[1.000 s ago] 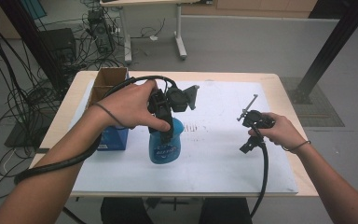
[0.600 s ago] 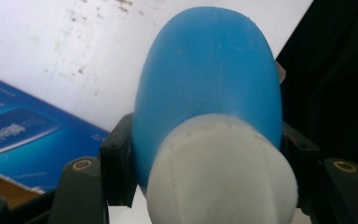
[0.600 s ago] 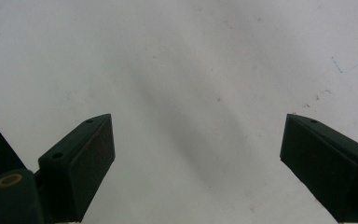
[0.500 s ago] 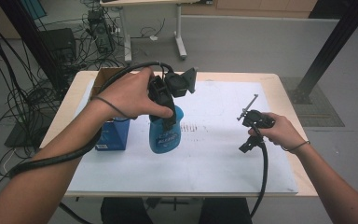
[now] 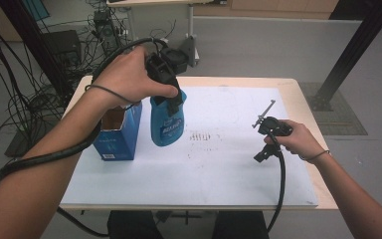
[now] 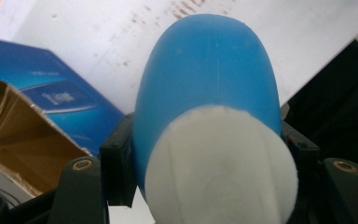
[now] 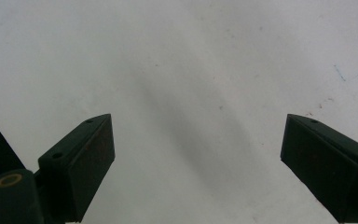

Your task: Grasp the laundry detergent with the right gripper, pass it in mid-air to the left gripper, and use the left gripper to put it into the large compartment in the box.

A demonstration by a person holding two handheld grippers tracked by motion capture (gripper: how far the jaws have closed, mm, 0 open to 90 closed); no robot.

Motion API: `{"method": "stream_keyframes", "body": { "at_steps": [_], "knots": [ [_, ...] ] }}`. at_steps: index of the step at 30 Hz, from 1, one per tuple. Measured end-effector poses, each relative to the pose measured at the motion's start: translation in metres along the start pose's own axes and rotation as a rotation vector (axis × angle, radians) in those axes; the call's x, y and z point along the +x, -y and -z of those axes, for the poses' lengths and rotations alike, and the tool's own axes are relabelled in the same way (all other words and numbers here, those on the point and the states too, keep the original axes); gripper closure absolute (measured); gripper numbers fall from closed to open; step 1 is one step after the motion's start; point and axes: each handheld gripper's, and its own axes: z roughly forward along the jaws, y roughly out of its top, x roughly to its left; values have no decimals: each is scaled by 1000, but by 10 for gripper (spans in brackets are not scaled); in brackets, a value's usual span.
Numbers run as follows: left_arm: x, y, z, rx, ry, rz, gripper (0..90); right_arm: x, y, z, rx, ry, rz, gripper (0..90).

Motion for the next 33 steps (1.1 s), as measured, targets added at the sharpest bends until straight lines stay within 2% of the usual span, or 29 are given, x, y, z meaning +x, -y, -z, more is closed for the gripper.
{"method": "stream_keyframes", "body": {
  "at_steps": [5,6,7,14,19,20,23,25,28,29,30,33],
  "knots": [
    [13,0,10,-15,11,52,374,0,-1,0,-4,-3,4,101],
    [18,1,15,-26,14,73,374,0,-1,-1,-6,-1,2,100],
    [18,1,15,-26,14,73,373,0,-1,-1,-6,-1,2,100],
    [37,4,31,-36,0,140,374,-1,-1,-1,-4,1,5,100],
    [55,8,40,-54,-4,218,374,-2,-1,-1,-5,2,1,101],
    [58,8,41,-69,-7,243,374,-2,-2,-1,-8,0,1,101],
    [70,11,44,-73,-10,289,374,-2,-2,-1,-5,1,1,101],
    [78,13,44,-71,-7,313,374,-1,-3,-1,-2,1,2,100],
    [90,17,45,-52,-7,327,373,-2,-3,-1,-3,1,1,101],
    [98,21,44,-55,-10,359,374,-2,-4,-1,-2,1,0,100],
    [98,21,44,-55,-10,359,373,-2,-4,-1,-2,1,0,100],
    [110,26,45,-64,-18,405,374,-2,-4,-1,-1,1,-2,101]
  ]
}}
